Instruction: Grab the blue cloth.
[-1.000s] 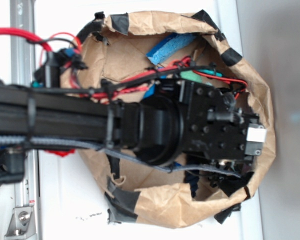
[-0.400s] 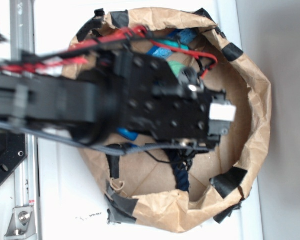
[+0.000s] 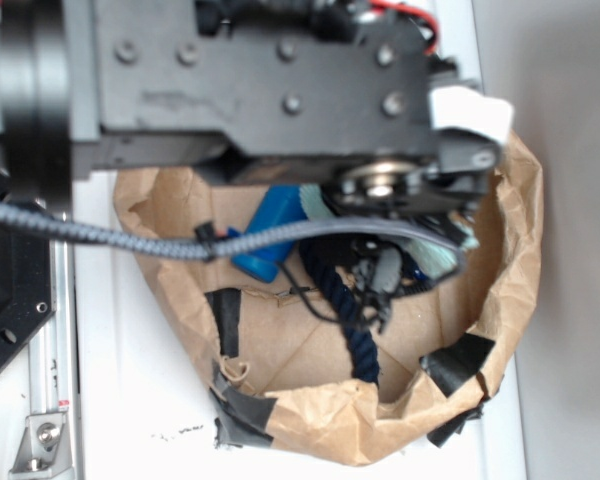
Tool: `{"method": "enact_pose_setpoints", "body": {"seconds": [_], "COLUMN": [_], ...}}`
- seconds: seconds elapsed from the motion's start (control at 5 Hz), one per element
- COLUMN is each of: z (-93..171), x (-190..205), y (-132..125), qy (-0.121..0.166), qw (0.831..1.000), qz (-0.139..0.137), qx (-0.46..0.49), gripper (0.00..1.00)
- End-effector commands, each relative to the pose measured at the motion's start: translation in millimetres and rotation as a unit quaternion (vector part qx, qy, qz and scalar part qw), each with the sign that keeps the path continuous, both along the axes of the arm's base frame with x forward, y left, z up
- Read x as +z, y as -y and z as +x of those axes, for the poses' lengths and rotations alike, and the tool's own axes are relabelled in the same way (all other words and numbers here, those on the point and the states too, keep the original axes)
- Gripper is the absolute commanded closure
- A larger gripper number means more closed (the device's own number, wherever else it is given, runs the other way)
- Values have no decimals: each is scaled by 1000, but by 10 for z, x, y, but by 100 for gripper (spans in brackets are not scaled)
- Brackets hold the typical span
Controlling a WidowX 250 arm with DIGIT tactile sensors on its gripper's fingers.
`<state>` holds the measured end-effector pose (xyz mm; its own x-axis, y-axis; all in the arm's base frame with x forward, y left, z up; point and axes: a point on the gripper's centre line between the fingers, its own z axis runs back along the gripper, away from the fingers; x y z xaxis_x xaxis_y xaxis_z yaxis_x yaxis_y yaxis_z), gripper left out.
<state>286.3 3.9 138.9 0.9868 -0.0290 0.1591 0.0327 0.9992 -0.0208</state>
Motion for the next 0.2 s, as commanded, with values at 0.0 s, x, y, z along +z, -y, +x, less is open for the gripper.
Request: {"method": "enact_pose_setpoints", "body": {"seconds": [0.0], "z": [-9], "x": [524], "y": [55], "qy": [37], "qw": [999], "qz": [-6], "qx": [-1], "gripper": [100]}}
